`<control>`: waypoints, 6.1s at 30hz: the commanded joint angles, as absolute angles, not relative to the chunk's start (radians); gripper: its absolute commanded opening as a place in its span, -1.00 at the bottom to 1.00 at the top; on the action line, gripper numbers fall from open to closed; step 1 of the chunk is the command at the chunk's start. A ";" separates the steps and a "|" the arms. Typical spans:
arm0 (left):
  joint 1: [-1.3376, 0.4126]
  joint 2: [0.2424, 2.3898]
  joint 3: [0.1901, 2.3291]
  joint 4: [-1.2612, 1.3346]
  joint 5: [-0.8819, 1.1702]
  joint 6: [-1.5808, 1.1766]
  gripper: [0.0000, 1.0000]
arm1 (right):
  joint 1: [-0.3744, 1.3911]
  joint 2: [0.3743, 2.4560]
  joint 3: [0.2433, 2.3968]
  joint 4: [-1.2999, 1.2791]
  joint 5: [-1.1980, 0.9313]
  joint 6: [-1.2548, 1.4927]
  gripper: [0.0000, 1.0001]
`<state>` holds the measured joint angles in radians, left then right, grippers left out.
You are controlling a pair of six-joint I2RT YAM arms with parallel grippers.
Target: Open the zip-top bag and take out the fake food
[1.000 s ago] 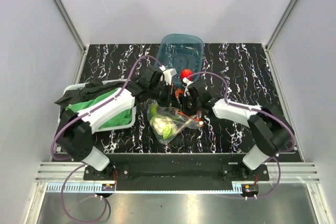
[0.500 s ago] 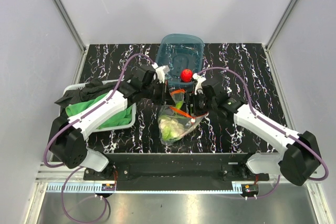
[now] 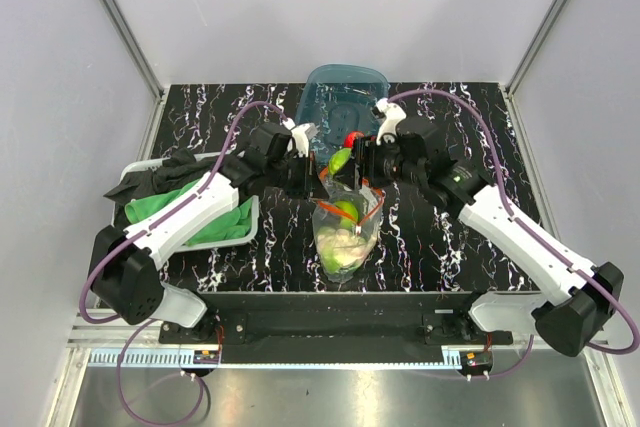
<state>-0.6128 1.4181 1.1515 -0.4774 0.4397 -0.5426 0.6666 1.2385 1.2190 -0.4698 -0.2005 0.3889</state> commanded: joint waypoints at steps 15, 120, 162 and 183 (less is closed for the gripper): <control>-0.607 1.212 1.124 -0.595 0.310 -0.486 -1.00 | 0.500 1.794 1.749 -0.423 -0.025 0.265 -0.97; -0.773 1.666 1.534 -0.446 0.446 -0.680 -1.00 | 0.411 1.508 0.747 0.239 -0.893 0.687 0.99; -0.779 1.601 1.420 -0.446 0.454 -0.653 -1.00 | 0.543 1.784 0.937 0.400 -0.749 0.930 0.39; -0.752 1.407 1.272 -0.442 0.322 -0.644 -1.00 | 0.566 1.692 0.933 0.319 -0.706 0.813 -0.97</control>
<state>-0.7864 1.4673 1.2980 -0.5034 0.2958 -0.6350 0.5575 1.7790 0.8925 0.4088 -0.7563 0.9020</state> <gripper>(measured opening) 0.012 0.041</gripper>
